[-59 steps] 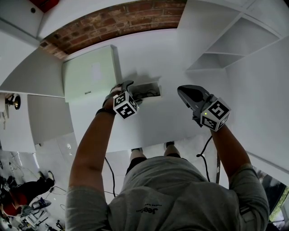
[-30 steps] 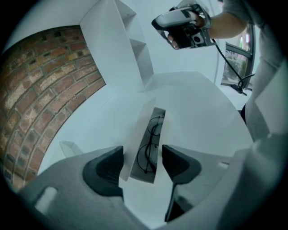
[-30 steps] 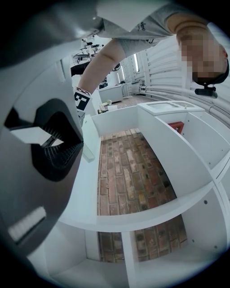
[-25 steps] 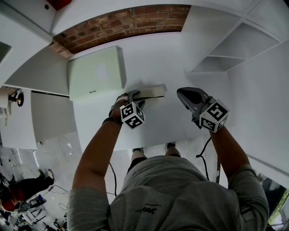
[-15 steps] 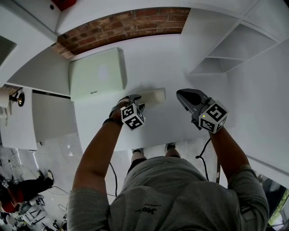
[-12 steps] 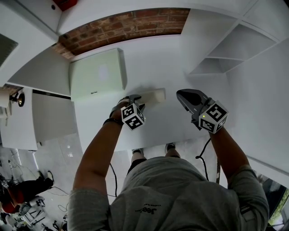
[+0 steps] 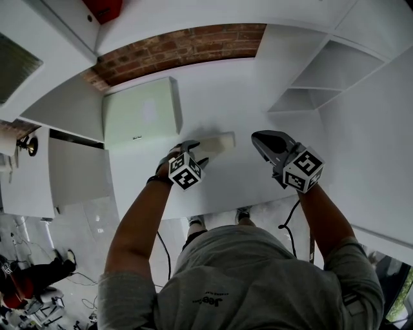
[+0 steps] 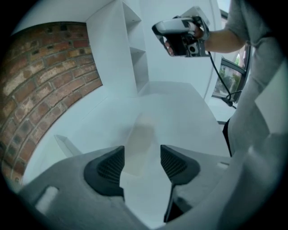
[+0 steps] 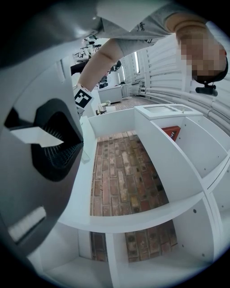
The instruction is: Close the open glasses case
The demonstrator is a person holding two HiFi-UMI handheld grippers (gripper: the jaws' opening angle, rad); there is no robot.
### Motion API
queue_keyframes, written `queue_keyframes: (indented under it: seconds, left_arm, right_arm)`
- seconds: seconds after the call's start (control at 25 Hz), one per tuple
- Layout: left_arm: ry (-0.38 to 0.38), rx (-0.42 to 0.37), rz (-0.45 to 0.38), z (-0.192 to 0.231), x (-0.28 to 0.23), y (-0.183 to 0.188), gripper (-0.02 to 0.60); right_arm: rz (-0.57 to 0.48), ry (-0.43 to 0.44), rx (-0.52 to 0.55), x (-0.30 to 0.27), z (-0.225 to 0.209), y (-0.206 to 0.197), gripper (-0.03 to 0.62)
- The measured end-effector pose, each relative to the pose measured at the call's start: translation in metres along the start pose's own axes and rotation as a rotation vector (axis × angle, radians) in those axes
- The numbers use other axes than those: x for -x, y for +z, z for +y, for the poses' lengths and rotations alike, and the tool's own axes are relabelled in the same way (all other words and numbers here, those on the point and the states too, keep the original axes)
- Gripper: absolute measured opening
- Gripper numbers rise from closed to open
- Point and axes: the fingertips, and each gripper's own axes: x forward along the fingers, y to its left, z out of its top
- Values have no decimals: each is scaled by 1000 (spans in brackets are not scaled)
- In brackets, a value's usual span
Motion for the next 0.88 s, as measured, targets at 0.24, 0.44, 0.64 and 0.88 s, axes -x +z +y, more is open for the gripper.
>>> queue_keyframes:
  seconds: [0.24,0.44,0.64,0.88]
  left_arm:
    - [60,202,-248,14,67,42,236]
    - [111,431,-468,27,138,62,174]
    - [158,600,-665,42,197,69,117]
    - [182,718,-845,48,245,68,46]
  right_arm:
    - [-13,-15,9,7,1,16,9]
    - [-15,-20,12,8,5,24,9]
    - [-33,-36,-9,10,6,31,9]
    - [-30,-38,-19,9,10,31,9]
